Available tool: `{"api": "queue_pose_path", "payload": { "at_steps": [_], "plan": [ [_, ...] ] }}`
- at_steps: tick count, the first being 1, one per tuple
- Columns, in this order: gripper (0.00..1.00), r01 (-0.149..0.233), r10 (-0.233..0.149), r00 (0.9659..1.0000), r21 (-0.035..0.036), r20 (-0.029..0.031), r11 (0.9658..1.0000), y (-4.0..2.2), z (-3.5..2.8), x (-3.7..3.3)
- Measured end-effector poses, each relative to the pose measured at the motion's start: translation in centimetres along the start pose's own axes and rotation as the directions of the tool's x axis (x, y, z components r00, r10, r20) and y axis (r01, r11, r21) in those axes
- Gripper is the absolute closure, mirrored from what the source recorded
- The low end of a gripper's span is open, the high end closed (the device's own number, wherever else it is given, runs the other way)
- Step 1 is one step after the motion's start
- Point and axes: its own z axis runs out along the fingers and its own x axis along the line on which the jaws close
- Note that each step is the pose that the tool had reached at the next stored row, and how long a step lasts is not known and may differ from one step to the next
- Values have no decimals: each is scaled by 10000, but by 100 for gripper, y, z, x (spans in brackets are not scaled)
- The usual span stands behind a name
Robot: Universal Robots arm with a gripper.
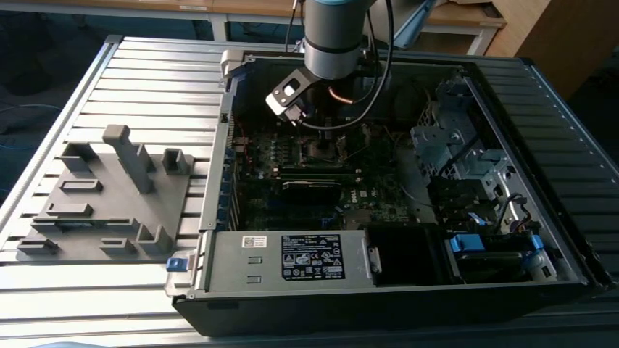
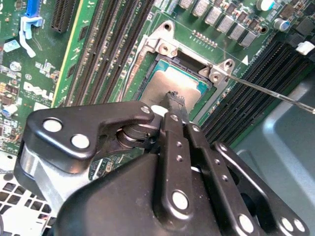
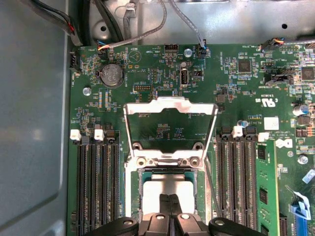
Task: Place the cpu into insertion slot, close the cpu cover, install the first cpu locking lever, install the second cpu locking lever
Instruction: 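Place the cpu into insertion slot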
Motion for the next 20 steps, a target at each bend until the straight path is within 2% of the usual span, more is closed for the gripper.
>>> {"api": "queue_pose_path", "payload": {
  "at_steps": [3,12,17,20],
  "plan": [
    [89,0,0,10000,1,1,10000,0,2,0],
    [89,1,-1,10000,9,16,10000,-9,88,-5],
    [89,0,0,10000,1,3,10000,-8,93,-3],
    [89,-1,1,10000,-12,-19,10000,-4,60,2]
  ]
}}
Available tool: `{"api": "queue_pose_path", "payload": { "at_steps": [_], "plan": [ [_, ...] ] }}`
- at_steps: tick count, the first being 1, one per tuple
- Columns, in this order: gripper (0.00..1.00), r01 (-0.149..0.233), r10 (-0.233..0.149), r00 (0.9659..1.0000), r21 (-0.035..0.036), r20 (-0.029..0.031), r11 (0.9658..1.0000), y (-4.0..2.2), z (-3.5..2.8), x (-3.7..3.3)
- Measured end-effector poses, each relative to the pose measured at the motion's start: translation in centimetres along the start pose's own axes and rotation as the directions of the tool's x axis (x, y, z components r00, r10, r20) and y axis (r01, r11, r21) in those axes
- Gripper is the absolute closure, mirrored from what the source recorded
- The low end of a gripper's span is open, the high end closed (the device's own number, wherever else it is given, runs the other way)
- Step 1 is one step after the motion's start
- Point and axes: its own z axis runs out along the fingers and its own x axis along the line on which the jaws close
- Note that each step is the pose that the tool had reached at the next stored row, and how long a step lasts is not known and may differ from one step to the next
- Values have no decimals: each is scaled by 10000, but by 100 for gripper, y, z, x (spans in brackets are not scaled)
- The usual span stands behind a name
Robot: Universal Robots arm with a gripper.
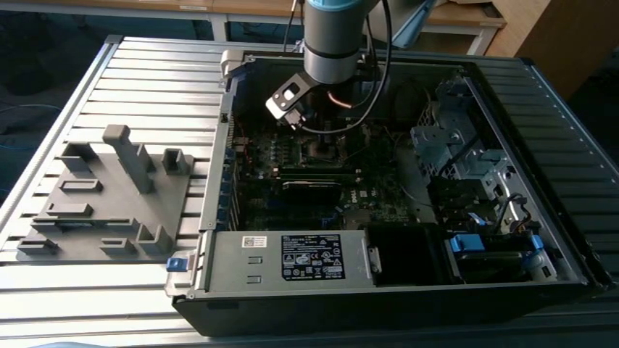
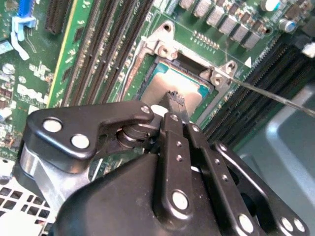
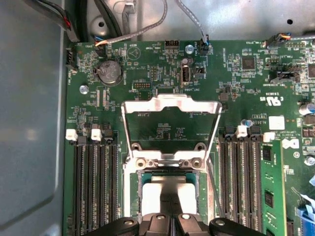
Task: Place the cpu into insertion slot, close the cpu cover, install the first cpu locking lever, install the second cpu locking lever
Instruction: 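Place the cpu into insertion slot, then close the cpu cover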
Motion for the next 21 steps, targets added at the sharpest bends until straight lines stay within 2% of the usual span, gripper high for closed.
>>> {"api": "queue_pose_path", "payload": {
  "at_steps": [2,5,21],
  "plan": [
    [89,1,-1,10000,12,21,10000,1,-56,-2],
    [89,1,-1,10000,13,22,10000,4,-117,0],
    [89,1,-1,10000,12,21,10000,7,-167,1]
  ]
}}
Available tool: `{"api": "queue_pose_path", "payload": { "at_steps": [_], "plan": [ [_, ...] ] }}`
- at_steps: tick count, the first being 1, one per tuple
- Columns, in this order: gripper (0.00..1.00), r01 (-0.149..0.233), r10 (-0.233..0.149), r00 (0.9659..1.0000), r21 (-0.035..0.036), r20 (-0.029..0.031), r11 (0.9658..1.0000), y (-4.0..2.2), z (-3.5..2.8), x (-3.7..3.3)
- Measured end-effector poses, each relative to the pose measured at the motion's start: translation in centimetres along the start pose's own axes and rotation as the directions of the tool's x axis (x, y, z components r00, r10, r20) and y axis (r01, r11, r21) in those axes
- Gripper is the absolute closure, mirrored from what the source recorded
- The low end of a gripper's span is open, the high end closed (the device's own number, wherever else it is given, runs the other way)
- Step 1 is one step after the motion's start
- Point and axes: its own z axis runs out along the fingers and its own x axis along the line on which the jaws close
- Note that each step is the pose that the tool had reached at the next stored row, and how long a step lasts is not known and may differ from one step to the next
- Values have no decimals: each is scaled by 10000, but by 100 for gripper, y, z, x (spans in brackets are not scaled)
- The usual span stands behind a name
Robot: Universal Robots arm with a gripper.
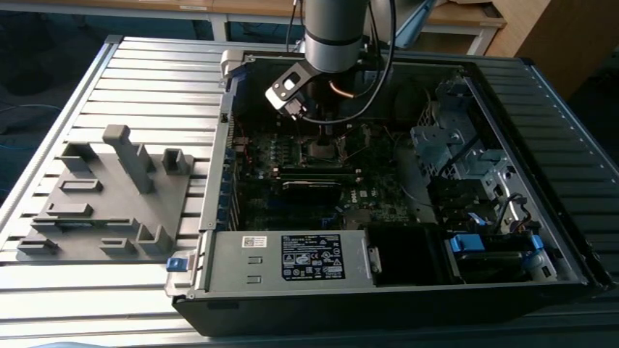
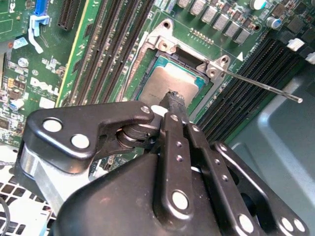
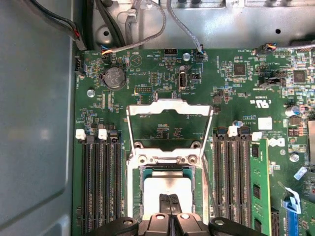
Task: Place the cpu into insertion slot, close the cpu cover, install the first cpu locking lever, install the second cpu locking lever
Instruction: 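Close the cpu cover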
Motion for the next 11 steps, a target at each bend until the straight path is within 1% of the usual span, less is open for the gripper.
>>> {"api": "queue_pose_path", "payload": {
  "at_steps": [11],
  "plan": [
    [89,0,0,10000,0,-1,10000,1,-19,1]
  ]
}}
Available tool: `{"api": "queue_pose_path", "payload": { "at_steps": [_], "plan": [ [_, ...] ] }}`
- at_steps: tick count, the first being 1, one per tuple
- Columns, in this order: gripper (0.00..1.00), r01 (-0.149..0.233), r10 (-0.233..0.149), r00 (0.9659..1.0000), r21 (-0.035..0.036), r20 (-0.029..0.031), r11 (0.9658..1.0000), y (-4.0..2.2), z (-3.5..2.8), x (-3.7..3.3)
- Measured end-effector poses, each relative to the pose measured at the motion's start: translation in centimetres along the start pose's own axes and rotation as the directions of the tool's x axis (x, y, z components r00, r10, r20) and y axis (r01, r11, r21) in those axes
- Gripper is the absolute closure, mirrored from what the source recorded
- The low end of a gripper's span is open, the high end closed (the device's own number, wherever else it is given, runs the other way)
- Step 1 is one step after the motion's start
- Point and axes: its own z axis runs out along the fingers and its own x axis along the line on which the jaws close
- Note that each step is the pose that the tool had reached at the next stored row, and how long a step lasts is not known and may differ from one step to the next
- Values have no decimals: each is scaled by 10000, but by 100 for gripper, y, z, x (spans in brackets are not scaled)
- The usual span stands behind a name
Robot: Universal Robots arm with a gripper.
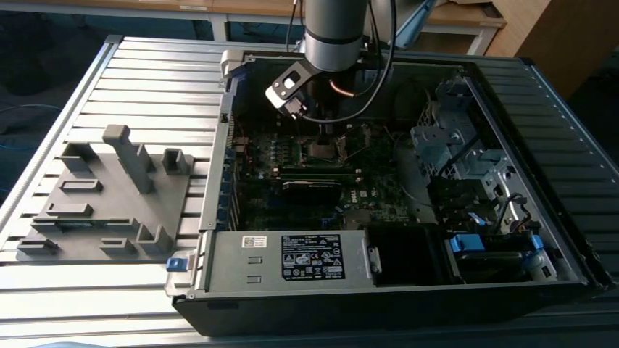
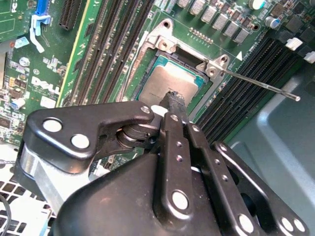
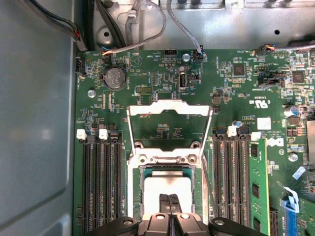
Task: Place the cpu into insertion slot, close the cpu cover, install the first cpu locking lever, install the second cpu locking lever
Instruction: 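Close the cpu cover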
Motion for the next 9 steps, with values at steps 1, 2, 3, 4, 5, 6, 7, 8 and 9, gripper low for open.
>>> {"api": "queue_pose_path", "payload": {
  "at_steps": [1,2,3,4,5,6,7,8,9],
  "plan": [
    [89,0,0,10000,0,0,10000,0,0,0],
    [89,0,0,10000,0,2,10000,0,-2,0],
    [89,0,0,10000,1,3,10000,0,-4,0],
    [89,0,0,10000,2,4,10000,0,-7,0],
    [89,0,0,10000,0,1,10000,0,-9,0],
    [89,0,0,10000,0,0,10000,1,-10,0],
    [89,0,0,10000,1,2,10000,1,-13,0],
    [89,0,0,10000,0,0,10000,1,-14,0],
    [89,0,0,10000,-1,-1,10000,1,-14,1]
  ]
}}
